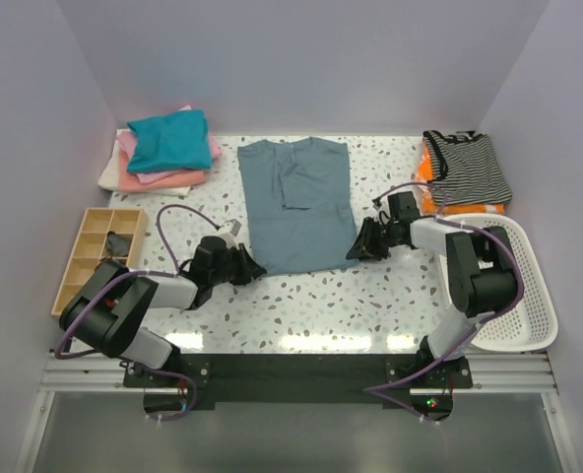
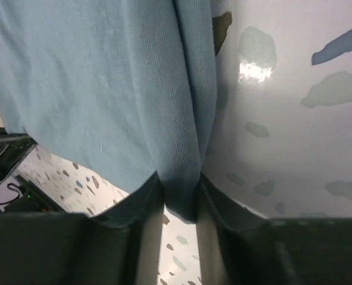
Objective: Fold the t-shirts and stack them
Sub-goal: Grab one side of the 2/3 rectangular tshirt with both arms
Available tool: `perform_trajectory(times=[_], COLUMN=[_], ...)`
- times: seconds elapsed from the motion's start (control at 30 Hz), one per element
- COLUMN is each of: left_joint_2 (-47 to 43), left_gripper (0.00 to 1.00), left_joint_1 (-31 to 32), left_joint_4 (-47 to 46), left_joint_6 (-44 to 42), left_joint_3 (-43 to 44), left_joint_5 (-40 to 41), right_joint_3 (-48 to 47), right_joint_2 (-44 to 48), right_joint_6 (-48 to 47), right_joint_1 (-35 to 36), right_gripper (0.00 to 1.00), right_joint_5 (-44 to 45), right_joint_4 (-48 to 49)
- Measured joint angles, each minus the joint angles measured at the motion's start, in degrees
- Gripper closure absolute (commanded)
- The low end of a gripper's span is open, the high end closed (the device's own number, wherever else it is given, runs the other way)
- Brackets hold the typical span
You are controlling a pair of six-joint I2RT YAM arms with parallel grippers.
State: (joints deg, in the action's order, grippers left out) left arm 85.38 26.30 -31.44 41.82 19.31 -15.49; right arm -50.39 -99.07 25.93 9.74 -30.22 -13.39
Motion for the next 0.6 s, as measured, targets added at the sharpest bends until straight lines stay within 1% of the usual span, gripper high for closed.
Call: perform_trajectory(times=[0.07, 0.1, 0.2, 0.27, 0.5, 0.6], left_joint_2=[0.00, -0.07, -1.55, -4.09, -20.48, -28.00], left_gripper=[1.00, 1.00, 1.00, 1.00, 1.00, 1.00], left_joint_1=[0.00, 0.00, 0.00, 0.02, 1.42, 5.16], left_joint_4=[0.09, 0.26, 2.54, 5.81, 17.09, 22.69], left_joint_6=[-0.09, -0.28, -0.85, -1.14, -1.79, -0.20], left_joint_3=[0.02, 0.02, 0.07, 0.07, -2.19, -3.78], left_joint_5=[-0.13, -0.17, -0.11, 0.00, 0.31, 1.40], right_joint_3=[0.83, 1.18, 2.27, 3.78, 10.60, 14.14], right_joint_2=[0.04, 0.09, 1.33, 3.67, 16.57, 23.85], right_joint_6=[0.13, 0.24, 0.22, 0.15, 0.07, 0.63], right_joint_1=[0.00, 0.00, 0.00, 0.00, 0.48, 1.40], right_gripper=[0.93, 1.00, 1.00, 1.00, 1.00, 1.00], right_joint_5=[-0.15, -0.24, -0.37, -0.35, -0.42, -0.28], right_joint_4=[0.42, 0.59, 0.50, 0.24, -3.85, -6.58])
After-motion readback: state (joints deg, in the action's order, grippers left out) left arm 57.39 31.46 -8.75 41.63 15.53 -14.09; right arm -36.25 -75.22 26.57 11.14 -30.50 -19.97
